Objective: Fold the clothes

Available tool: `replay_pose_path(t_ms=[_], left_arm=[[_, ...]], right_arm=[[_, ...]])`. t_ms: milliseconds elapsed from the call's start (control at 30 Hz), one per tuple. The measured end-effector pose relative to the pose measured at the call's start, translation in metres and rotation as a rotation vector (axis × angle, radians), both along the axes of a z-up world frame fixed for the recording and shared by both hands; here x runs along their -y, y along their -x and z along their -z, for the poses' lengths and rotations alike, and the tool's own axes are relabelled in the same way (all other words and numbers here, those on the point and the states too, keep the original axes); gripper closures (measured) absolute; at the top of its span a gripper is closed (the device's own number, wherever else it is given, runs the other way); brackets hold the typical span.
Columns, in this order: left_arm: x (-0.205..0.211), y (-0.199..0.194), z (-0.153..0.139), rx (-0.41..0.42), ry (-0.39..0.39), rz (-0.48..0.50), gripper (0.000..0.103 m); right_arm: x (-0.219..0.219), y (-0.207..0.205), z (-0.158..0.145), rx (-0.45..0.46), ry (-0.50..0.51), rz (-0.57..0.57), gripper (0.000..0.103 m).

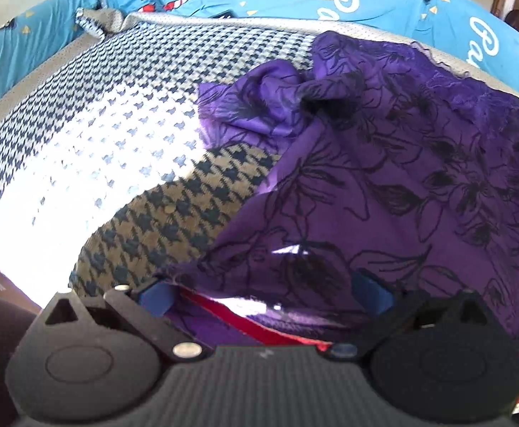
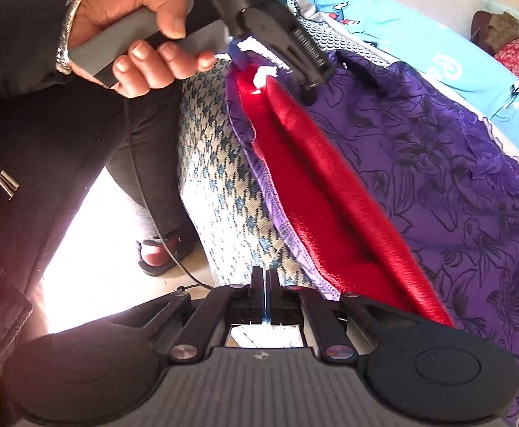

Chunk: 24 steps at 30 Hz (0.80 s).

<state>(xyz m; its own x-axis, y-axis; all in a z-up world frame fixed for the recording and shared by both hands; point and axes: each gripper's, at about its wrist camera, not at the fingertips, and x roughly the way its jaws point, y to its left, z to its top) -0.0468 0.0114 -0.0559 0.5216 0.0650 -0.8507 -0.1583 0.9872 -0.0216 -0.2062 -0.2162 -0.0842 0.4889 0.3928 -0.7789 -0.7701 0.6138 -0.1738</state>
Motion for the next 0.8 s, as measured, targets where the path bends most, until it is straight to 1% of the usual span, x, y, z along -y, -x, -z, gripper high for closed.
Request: replay_pose_path(t_ms=[133,233,367,533,600,633,667,700,800], left_arm=[[-0.016,0.001,0.001,0.006,0.064,-0.053,0.000],[-0.014,0.003,-0.002,0.027,0.073,-0.042,0.000],[-0.010,0.004,-0.008,0.051,0.074,-0.026,0.000],[-0.013,0.004,-0.007,0.051,0.073,-0.045,0.000],[-0.015,0.005,-0.007,0.052,0.060,-0.061,0.000],[-0.017,0.005,-0.007,0.054,0.062,-0.068,0.000],[-0.018,0.006,-0.007,0.052,0.066,-0.075,0.000],[-0.019,0.006,-0.007,0.051,0.072,-0.081,0.000],[-0.021,0.007,-0.008,0.050,0.075,-0.092,0.000]], right_arm=[[0.015,-0.008,-0.010,0.007,-0.081,0.089,0.100],[0.018,-0.011,-0.015,0.012,-0.122,0.123,0.100],[0.003,-0.011,-0.016,0.022,-0.151,0.089,0.100],[-0.040,-0.016,-0.005,0.045,-0.164,0.026,0.099],[-0.059,-0.020,0.001,0.074,-0.146,0.007,0.093],[-0.067,-0.021,0.004,0.088,-0.136,-0.003,0.091],[-0.074,-0.023,0.007,0.103,-0.125,-0.012,0.087],[-0.081,-0.024,0.010,0.121,-0.109,-0.020,0.082],[-0.094,-0.026,0.020,0.191,-0.044,-0.040,0.074]])
